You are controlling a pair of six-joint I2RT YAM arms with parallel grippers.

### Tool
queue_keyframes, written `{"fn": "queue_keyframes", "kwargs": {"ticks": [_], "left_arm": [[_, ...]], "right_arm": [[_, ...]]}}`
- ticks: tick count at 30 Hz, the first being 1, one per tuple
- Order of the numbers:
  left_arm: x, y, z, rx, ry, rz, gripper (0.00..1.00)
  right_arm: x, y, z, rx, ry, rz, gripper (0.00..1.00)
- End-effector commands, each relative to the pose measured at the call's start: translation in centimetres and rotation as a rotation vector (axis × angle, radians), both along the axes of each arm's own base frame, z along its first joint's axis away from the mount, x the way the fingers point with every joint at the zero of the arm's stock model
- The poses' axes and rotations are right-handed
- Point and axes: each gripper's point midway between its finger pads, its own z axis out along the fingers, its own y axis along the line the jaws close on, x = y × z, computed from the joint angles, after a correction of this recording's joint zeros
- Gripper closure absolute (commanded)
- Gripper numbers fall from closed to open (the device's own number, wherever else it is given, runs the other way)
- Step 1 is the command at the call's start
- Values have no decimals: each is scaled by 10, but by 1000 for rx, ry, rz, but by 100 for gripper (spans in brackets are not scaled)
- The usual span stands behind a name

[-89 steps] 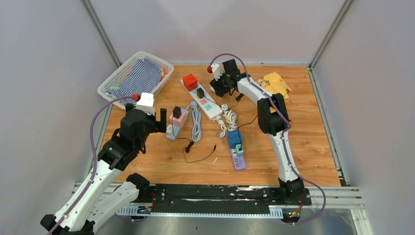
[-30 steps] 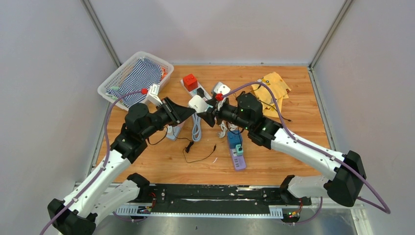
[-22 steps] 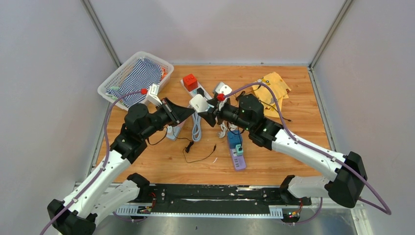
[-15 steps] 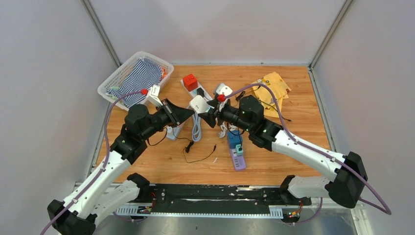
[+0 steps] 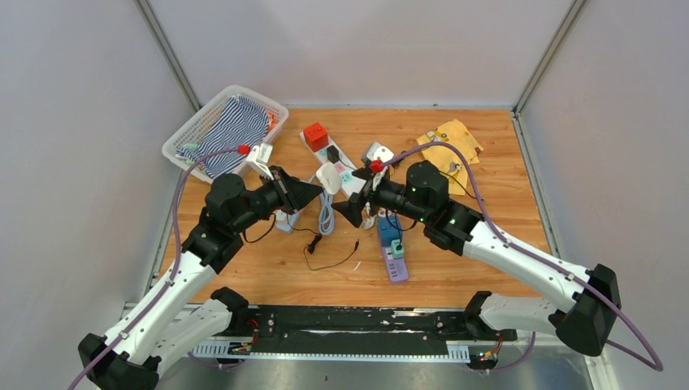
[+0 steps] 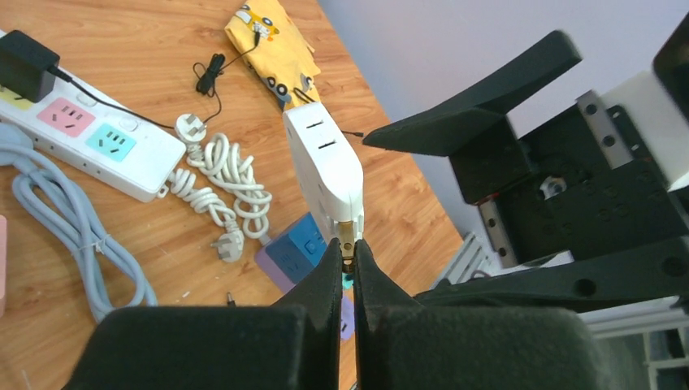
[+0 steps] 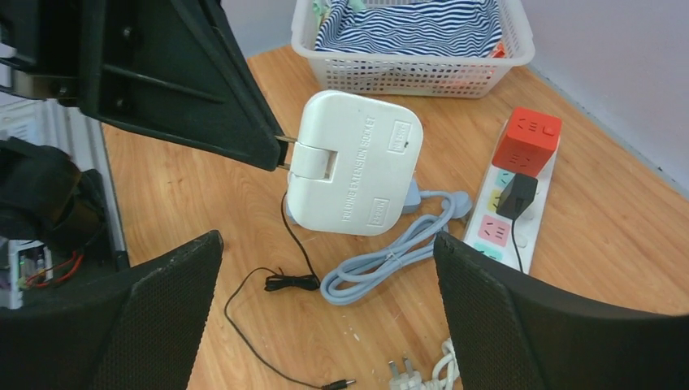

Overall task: Insert the plug
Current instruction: Pick up the plug from the center of the board.

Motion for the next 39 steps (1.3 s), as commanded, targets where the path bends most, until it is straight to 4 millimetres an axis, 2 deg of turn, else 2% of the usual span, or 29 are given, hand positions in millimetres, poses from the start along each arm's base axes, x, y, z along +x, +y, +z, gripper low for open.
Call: {"fn": "queue_keyframes", "kwargs": {"ticks": [1,5,11,18,26,29,39], "left_arm": [[-14,-5,11,62,-118,-111,100],[-26,-11,19,80,-176,-195,100],[-42,-17,38,60,-252,-288,100],[-56,-18,56,42,-303,-348,100],[-61,-17,60,33,-311,-359,100],[-61,-17,60,32,-310,-360,100],[-56,-15,54,37,-300,-324,100]], "right_arm": [[-22,-15,28,55,-6,81,0],[-35,-23,43,128,64,186,0],[-34,-36,59,238,245,320,1],[-41,-27,72,303,288,449,0],[-49,-10,73,296,276,524,2],[-52,-1,70,295,284,542,10],[-50,8,69,330,310,523,63]]}}
